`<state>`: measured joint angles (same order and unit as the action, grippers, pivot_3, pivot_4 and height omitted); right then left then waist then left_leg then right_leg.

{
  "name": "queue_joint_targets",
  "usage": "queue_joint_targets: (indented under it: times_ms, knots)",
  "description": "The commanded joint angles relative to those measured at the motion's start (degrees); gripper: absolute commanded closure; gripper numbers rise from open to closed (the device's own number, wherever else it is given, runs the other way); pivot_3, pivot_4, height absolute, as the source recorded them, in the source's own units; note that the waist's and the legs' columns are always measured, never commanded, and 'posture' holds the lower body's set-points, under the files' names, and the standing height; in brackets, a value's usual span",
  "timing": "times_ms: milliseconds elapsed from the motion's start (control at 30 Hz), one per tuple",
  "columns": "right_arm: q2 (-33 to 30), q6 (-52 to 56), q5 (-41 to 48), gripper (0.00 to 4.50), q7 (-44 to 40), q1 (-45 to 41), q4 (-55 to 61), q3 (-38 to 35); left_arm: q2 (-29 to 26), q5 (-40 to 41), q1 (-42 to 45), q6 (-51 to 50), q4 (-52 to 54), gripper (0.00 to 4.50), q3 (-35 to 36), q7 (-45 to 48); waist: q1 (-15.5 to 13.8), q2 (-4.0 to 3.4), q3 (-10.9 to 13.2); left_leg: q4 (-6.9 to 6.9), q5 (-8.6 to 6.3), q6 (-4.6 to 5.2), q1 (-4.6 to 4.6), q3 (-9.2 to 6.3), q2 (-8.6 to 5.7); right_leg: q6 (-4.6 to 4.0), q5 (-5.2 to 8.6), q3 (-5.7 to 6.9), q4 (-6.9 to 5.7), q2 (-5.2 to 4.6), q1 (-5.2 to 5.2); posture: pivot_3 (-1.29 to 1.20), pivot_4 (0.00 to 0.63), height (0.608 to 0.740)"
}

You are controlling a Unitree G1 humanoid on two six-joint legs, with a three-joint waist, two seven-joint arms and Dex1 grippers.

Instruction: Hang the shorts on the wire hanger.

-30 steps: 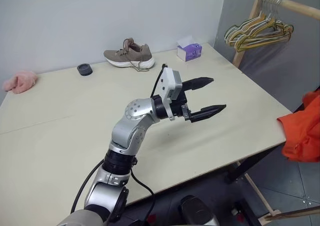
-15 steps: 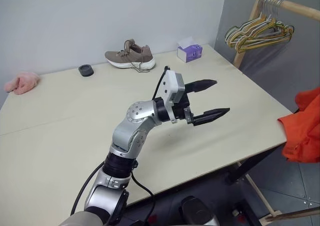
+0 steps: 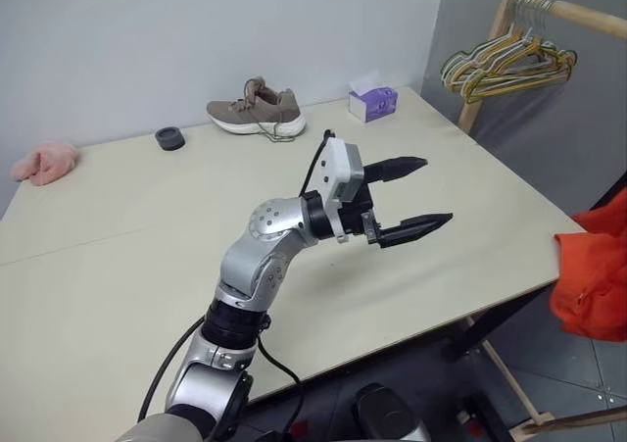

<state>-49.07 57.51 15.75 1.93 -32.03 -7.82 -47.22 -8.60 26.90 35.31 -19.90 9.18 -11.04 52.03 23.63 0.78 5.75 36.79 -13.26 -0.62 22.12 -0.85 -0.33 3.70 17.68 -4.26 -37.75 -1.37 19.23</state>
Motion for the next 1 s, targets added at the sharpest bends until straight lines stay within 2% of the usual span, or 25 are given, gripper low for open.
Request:
queue_joint_targets:
  times_ms: [33, 133, 300, 567, 700, 767, 1000]
  knots:
    - [-0.3, -9.3, -3.1, 0.08, 2.0, 1.4, 6.2, -0.1, 0.1, 0.6, 1.0, 0.6, 1.2, 0.00, -0.3, 0.3, 0.0, -0.01, 0.0, 0.00, 0.00, 0.00, 0.00, 0.00, 0.00, 0.00, 0.00, 0.00, 0.00, 0.00, 0.00, -0.41, 0.067, 0.740]
    - [1.1, -15.2, -3.8, 0.08, 2.3, 2.2, 8.1, 0.7, 0.1, 0.6, 0.9, 0.6, 1.3, 0.00, -0.3, 0.3, 0.1, 0.00, 0.0, -0.01, -0.01, 0.01, -0.01, 0.02, 0.00, 0.00, 0.00, -0.02, 0.00, 0.00, 0.01, -0.41, 0.067, 0.740]
    - [3.2, -24.1, -3.2, 0.08, -4.3, 5.0, 13.7, 7.7, 0.0, 0.6, 0.8, 0.5, 1.2, 0.00, 0.0, -0.1, 0.2, 0.02, 0.0, -0.03, -0.01, 0.00, -0.04, 0.02, 0.02, 0.00, 0.00, -0.03, 0.00, 0.02, 0.01, -0.40, 0.067, 0.740]
    - [10.6, -31.4, -0.8, 0.08, -20.1, 15.7, 25.1, 28.2, -0.4, 3.0, 0.9, -2.9, 3.7, 0.00, 3.5, -4.5, -0.9, 0.07, 0.0, -0.02, -0.01, 0.00, -0.03, -0.11, 0.04, 0.00, 0.00, 0.05, -0.05, 0.05, 0.01, -0.29, 0.051, 0.740]
    - [16.1, -37.1, -1.7, 0.08, -24.2, 19.4, 23.7, 36.1, -1.4, 2.0, -0.5, -4.6, 6.2, 0.00, 5.6, -9.9, -3.5, 0.05, 0.0, 0.01, -0.02, -0.01, 0.05, -0.14, 0.04, 0.01, -0.01, 0.04, -0.10, 0.05, 0.10, -0.21, 0.045, 0.740]
    - [19.6, -41.0, -3.4, 0.08, -25.9, 19.6, 21.0, 41.8, -3.5, -2.9, -3.5, -4.2, 6.8, 0.00, 7.3, -15.7, -5.0, 0.01, 0.0, 0.02, -0.02, -0.02, 0.12, -0.15, 0.04, 0.00, -0.01, 0.02, -0.17, 0.06, 0.20, -0.17, 0.043, 0.740]
    - [26.3, -49.6, -5.1, 0.08, -29.8, 13.8, 10.1, 48.2, -11.9, -14.4, -15.0, -7.0, 6.8, 0.00, 11.6, -28.2, -11.6, 0.04, 0.0, 0.09, -0.01, -0.05, 0.32, -0.31, 0.03, -0.09, -0.07, 0.07, -0.39, 0.08, 0.50, -0.08, 0.047, 0.740]
